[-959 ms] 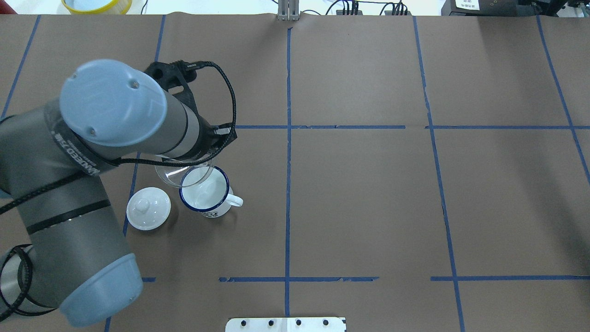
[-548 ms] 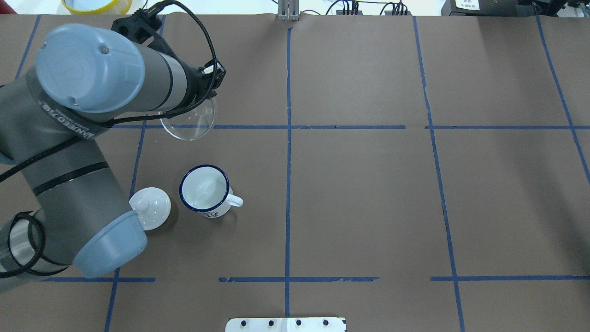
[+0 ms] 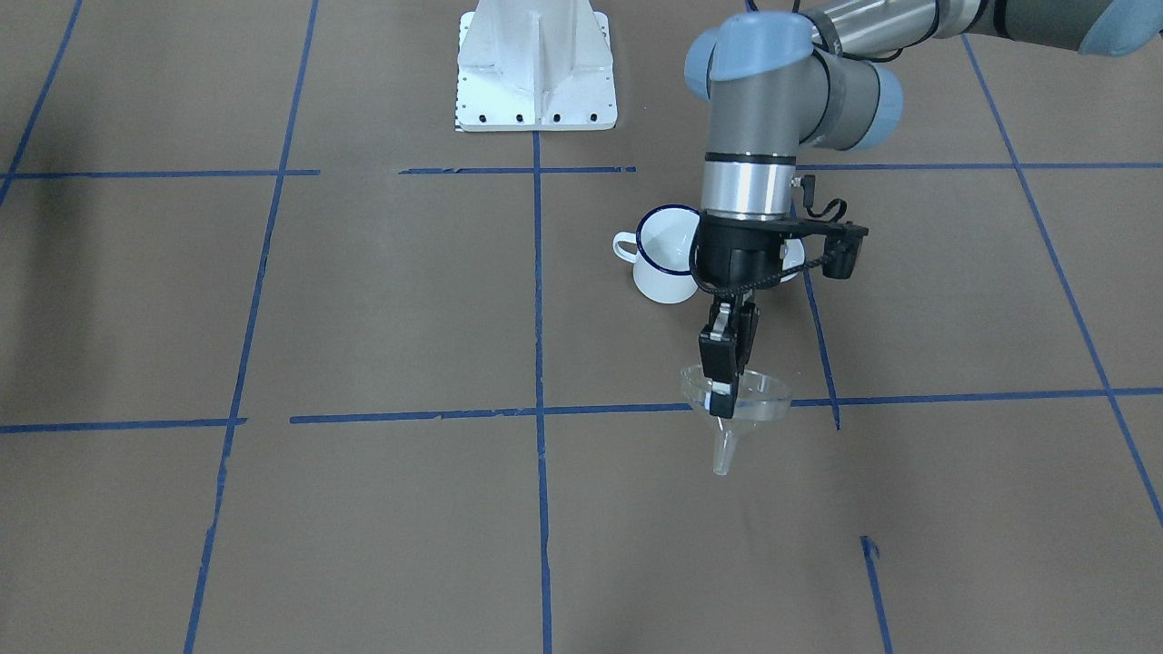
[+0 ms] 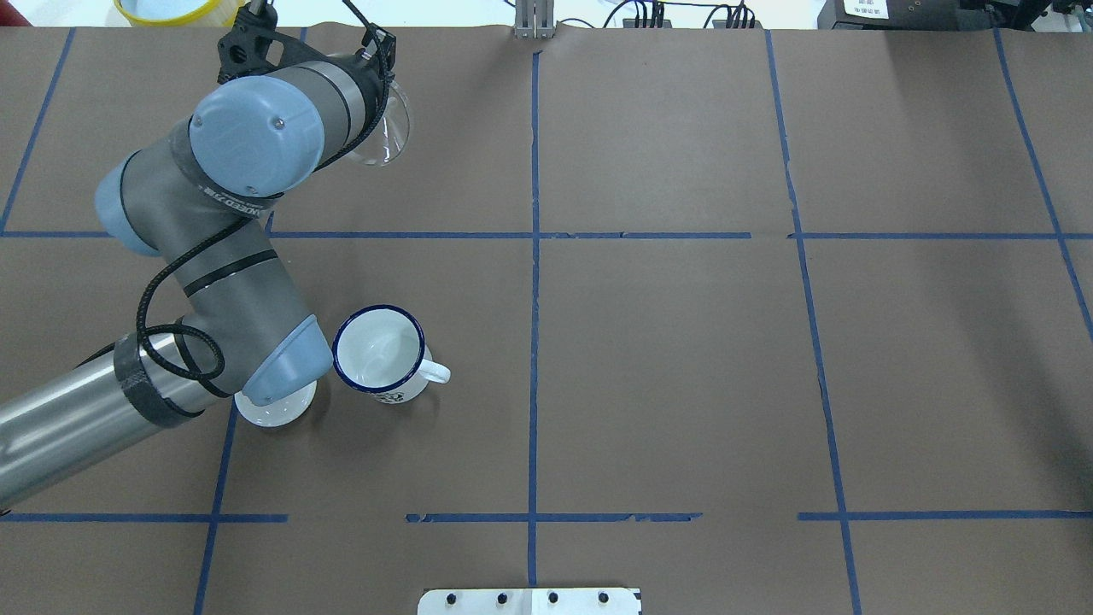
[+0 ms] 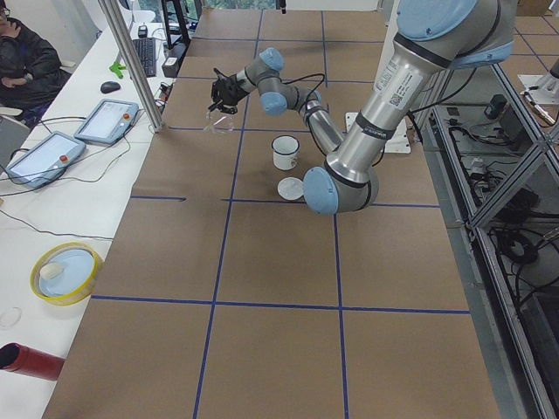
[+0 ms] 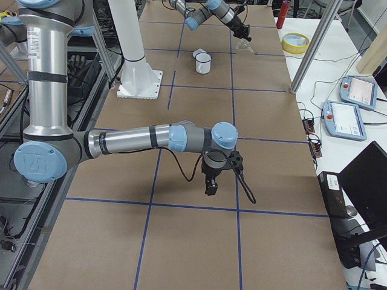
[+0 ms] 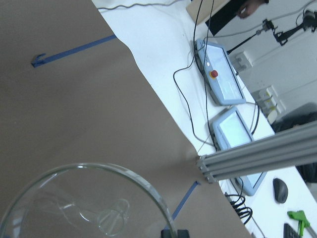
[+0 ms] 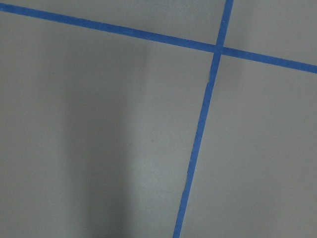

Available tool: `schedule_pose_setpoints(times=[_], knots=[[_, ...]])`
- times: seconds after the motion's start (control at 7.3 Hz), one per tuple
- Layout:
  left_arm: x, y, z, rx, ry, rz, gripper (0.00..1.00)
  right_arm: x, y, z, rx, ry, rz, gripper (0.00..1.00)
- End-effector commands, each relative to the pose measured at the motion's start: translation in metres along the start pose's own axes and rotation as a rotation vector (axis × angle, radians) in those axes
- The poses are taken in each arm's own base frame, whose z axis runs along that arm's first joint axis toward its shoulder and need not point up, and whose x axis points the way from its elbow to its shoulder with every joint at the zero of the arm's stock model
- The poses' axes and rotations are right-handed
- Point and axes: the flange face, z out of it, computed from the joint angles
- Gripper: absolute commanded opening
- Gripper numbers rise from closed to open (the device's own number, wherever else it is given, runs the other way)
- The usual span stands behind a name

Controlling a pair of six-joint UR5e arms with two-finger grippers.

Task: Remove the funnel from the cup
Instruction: 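Lift the funnel out of the mug with the left gripper, then set the funnel down farther from the robot and open the left gripper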

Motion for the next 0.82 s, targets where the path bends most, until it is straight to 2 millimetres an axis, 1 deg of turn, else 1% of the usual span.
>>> schedule_pose_setpoints(times=[0.0,0.14,0.27,0.41,0.55,0.68], knots=[[-0.033,-0.004,0.095,0.091,0.067,-0.051,0.03,0.000,0.000,0.000,-0.001,0.000,0.001,1.00],[-0.042,0.002,0.118,0.098,0.052,-0.044,0.06,0.000,0.000,0.000,0.000,0.000,0.000,1.00],[-0.056,0.000,0.130,0.113,0.028,-0.032,0.10,0.000,0.000,0.000,0.000,0.000,0.000,1.00],[-0.066,-0.002,0.138,0.118,0.019,-0.024,0.15,0.000,-0.001,-0.001,0.001,0.000,-0.001,1.00],[-0.074,0.001,0.142,0.116,0.012,-0.016,0.25,0.000,0.000,0.000,0.000,0.000,0.000,1.00],[-0.074,0.002,0.141,0.114,0.012,-0.008,0.37,0.000,0.000,0.000,0.000,0.000,0.000,1.00]])
